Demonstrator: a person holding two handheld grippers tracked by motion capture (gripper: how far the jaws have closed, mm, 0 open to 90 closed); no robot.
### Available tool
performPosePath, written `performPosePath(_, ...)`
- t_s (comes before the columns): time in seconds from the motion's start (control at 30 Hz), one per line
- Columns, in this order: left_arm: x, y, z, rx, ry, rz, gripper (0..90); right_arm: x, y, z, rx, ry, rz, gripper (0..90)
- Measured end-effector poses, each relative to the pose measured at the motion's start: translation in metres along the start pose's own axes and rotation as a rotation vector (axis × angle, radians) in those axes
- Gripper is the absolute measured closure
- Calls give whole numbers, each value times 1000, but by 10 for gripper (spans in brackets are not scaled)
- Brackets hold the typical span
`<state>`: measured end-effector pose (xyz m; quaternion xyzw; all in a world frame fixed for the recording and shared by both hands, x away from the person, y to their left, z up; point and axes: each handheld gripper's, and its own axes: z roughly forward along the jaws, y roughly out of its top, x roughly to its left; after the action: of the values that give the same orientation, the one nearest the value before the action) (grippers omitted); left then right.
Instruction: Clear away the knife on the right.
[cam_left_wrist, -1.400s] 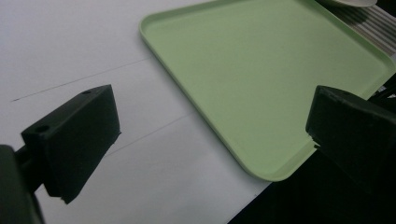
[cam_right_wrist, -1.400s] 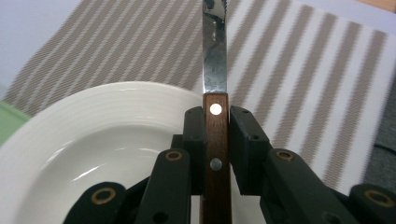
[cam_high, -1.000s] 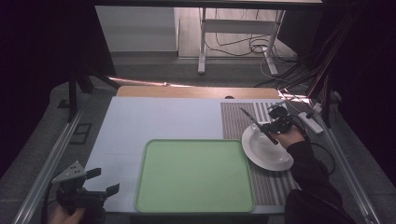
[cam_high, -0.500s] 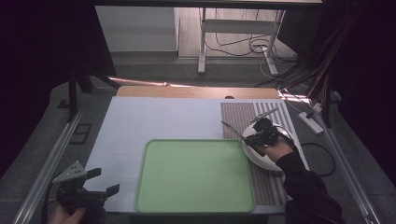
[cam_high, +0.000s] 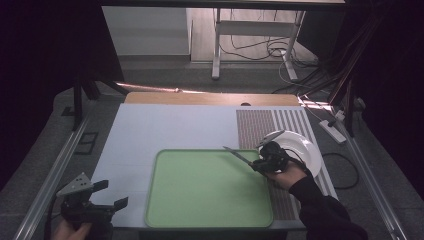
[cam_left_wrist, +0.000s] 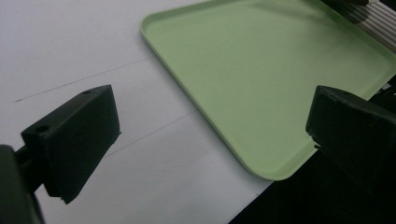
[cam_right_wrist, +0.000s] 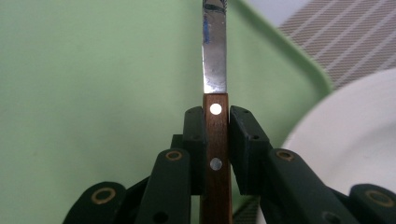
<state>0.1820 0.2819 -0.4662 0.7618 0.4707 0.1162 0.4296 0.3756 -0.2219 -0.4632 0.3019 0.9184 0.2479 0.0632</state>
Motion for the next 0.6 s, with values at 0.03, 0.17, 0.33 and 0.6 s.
performPosePath(0.03,0,0,0,0,0,0,26,4,0,1,1,5,-11,776)
performPosePath(0.17,0,0,0,0,0,-1,26,23,0,5,14,30,-57,776)
performPosePath(0.33,0,0,0,0,0,-1,26,47,-2,12,46,65,-114,776)
performPosePath(0.6,0,0,0,1,0,0,26,63,-8,21,117,85,-161,758)
